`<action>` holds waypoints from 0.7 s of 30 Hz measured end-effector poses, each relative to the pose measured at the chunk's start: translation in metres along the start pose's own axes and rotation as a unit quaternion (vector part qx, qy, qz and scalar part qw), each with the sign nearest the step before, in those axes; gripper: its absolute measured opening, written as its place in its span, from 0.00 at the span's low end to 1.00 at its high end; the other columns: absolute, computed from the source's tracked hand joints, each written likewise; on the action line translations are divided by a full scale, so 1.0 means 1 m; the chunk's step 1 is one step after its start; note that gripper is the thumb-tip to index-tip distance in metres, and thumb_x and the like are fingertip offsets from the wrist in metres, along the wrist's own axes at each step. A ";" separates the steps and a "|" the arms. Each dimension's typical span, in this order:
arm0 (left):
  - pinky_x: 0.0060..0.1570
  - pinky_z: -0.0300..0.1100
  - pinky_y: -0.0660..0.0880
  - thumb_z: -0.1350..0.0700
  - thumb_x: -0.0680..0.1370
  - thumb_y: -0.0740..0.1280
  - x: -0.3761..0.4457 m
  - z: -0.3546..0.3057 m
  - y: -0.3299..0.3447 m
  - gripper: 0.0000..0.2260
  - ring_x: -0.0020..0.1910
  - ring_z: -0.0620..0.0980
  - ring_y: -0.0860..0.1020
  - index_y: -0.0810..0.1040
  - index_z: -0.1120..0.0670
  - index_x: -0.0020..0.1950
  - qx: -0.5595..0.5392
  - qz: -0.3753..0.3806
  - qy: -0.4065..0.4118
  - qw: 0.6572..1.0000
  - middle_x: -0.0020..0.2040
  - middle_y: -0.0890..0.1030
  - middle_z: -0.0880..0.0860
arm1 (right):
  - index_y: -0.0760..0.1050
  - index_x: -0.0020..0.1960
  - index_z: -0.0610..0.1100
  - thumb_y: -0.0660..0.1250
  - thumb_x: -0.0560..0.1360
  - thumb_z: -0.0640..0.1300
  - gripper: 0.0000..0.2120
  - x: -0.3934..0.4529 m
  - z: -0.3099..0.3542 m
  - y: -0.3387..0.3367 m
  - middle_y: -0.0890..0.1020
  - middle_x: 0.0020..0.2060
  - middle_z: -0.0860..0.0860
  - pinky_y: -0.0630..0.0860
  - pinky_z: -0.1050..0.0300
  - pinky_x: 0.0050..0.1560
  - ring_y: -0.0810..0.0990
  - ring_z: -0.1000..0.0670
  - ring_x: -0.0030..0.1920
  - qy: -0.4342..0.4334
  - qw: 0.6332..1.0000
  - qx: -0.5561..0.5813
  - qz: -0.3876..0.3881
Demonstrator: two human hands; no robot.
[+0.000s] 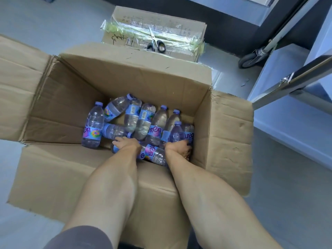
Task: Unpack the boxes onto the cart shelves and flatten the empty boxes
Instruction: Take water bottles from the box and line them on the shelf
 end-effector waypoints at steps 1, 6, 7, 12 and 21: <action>0.70 0.57 0.59 0.55 0.76 0.70 0.001 0.004 -0.001 0.30 0.75 0.65 0.56 0.65 0.51 0.77 -0.009 -0.002 -0.002 1.000 0.77 0.61 0.59 | 0.67 0.70 0.42 0.77 0.67 0.47 0.35 0.000 0.001 -0.002 0.72 0.65 0.40 0.68 0.44 0.68 0.72 0.40 0.67 -0.001 1.000 0.010 0.001; 0.68 0.55 0.69 0.47 0.70 0.77 -0.008 0.026 -0.034 0.37 0.73 0.61 0.67 0.67 0.57 0.74 -0.174 -0.030 0.030 0.984 0.73 0.69 0.59 | 0.74 0.63 0.42 0.78 0.66 0.46 0.29 -0.009 0.027 -0.012 0.77 0.62 0.42 0.76 0.47 0.61 0.78 0.40 0.62 -0.058 0.992 0.102 0.036; 0.67 0.52 0.71 0.45 0.70 0.78 -0.012 0.027 -0.041 0.38 0.71 0.60 0.70 0.67 0.59 0.73 -0.237 -0.032 0.049 0.970 0.72 0.71 0.59 | 0.74 0.63 0.41 0.78 0.65 0.46 0.29 -0.014 0.035 -0.016 0.78 0.61 0.42 0.76 0.47 0.61 0.78 0.40 0.61 -0.078 0.989 0.115 0.041; 0.52 0.46 0.78 0.55 0.72 0.78 -0.039 0.044 -0.051 0.24 0.54 0.53 0.80 0.76 0.59 0.65 -0.566 -0.037 0.156 0.809 0.57 0.80 0.56 | 0.73 0.62 0.44 0.79 0.61 0.48 0.32 -0.039 0.063 -0.051 0.78 0.59 0.45 0.77 0.45 0.59 0.79 0.42 0.59 -0.159 0.971 0.173 0.048; 0.28 0.32 0.70 0.50 0.62 0.68 -0.199 0.072 -0.100 0.12 0.30 0.45 0.78 0.79 0.50 0.44 -0.865 -0.011 0.251 0.434 0.36 0.80 0.48 | 0.73 0.54 0.47 0.79 0.58 0.49 0.28 -0.123 0.058 -0.156 0.82 0.47 0.50 0.76 0.52 0.47 0.80 0.47 0.48 -0.312 0.885 0.330 0.097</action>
Point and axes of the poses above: each hand's wrist, its own x-axis towards the middle knuckle, its own y-axis out of the palm, z = x × y, the point moved 7 cm from there along x, towards the middle knuckle
